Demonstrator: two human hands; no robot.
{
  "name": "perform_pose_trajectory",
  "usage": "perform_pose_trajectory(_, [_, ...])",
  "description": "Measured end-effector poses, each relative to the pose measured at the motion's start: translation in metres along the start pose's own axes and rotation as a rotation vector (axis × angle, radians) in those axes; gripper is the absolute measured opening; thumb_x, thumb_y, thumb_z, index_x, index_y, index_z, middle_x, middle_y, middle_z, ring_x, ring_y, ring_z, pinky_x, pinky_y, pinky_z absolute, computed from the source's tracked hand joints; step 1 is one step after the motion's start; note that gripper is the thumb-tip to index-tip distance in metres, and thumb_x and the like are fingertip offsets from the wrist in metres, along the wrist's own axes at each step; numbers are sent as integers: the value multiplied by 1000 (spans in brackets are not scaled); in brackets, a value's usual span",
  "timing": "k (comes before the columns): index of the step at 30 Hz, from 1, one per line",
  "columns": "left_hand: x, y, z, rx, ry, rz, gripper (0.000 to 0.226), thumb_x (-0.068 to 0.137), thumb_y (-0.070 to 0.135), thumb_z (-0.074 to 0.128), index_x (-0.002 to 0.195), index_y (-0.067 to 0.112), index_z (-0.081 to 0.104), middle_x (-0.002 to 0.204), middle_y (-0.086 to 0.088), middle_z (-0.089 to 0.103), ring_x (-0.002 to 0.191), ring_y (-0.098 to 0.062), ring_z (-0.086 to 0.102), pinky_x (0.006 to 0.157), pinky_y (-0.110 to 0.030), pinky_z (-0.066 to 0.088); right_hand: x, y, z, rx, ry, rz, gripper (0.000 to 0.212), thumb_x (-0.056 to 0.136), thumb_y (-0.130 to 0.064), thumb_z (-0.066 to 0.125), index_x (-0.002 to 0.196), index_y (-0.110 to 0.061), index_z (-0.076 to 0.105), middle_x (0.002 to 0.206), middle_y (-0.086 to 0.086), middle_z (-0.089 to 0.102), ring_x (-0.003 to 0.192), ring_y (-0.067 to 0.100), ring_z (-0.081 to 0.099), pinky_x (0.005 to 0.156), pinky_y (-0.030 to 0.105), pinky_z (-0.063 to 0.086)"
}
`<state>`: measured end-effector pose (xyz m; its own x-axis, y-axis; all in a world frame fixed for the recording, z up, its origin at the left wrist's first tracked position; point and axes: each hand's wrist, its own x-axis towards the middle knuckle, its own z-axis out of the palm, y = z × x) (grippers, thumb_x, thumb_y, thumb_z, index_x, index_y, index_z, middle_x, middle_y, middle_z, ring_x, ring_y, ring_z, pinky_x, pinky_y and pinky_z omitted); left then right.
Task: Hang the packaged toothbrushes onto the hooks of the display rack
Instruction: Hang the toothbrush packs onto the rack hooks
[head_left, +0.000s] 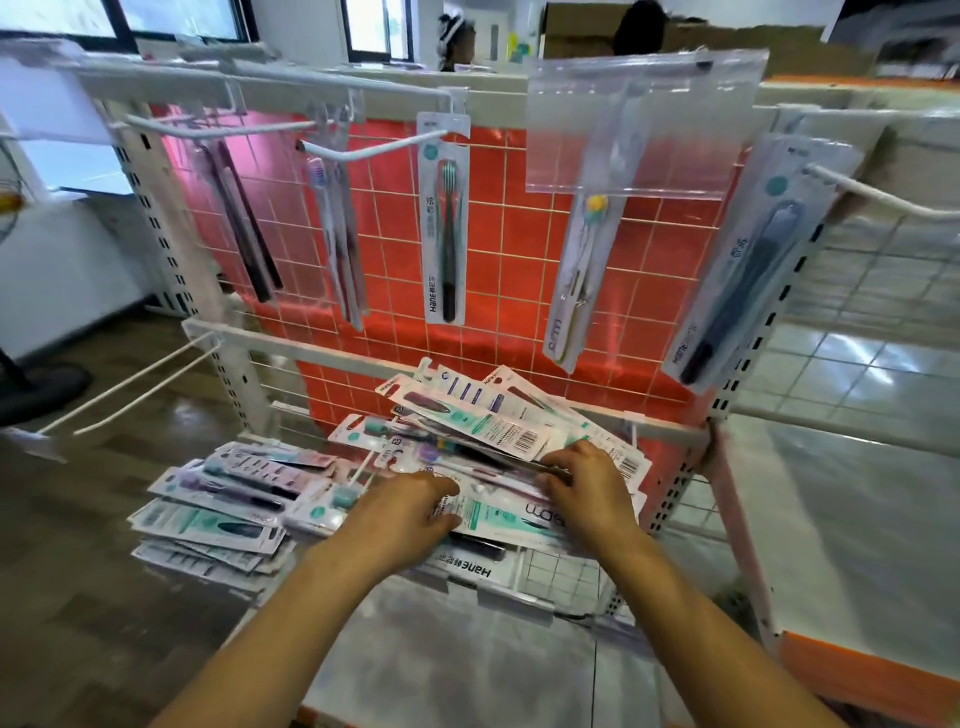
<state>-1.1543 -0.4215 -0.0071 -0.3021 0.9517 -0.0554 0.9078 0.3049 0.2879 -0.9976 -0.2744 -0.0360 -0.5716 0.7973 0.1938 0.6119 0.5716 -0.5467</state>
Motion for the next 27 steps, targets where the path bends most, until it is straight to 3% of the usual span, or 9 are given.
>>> perform_pose_trajectory(7, [-3,-2,2,-14,20,22,25,90,36,55,111,24,60,100,0,65,86,-17,60,76,-35,51,-6,2,2,55,48,-59,20,86,-15,64,104,-8,71,98,6,62,95,23,52,73,27,37])
perform_pose_trajectory(11, [-5,-1,3,-49,18,23,34,90,35,54,123,25,56,112,0,64,96,-18,60,82,-34,51,-11,3,-1,176,112,-77,16,83,-6,67,97,-2,72,94,7,64,88,15,51,71,15,35])
perform_pose_trajectory(17, [-11,5,5,-141,29,41,41,92,37,53,131,25,51,123,2,58,104,-14,57,84,-27,47,-25,-4,-7,288,211,-116,9,79,1,69,86,-1,74,82,6,67,77,16,56,71,30,47])
perform_pose_trajectory(21, [-12,10,6,-318,33,37,44,91,40,55,132,25,50,114,6,60,98,-9,56,79,-22,46,-40,-15,-13,432,205,-57,8,79,-1,70,82,-8,74,78,-5,63,73,4,57,72,25,49])
perform_pose_trajectory(23, [-13,14,6,-444,41,24,46,89,42,57,131,27,49,107,10,60,94,-7,56,75,-20,45,-49,-23,-16,593,177,-13,20,78,2,69,75,-18,71,76,-8,64,70,0,58,68,18,49])
perform_pose_trajectory(27, [-12,22,10,-750,53,13,49,81,41,67,125,36,44,107,8,63,99,-7,60,88,-32,51,-60,-38,-19,901,86,121,18,81,3,65,75,-14,67,78,0,65,67,0,59,63,15,48])
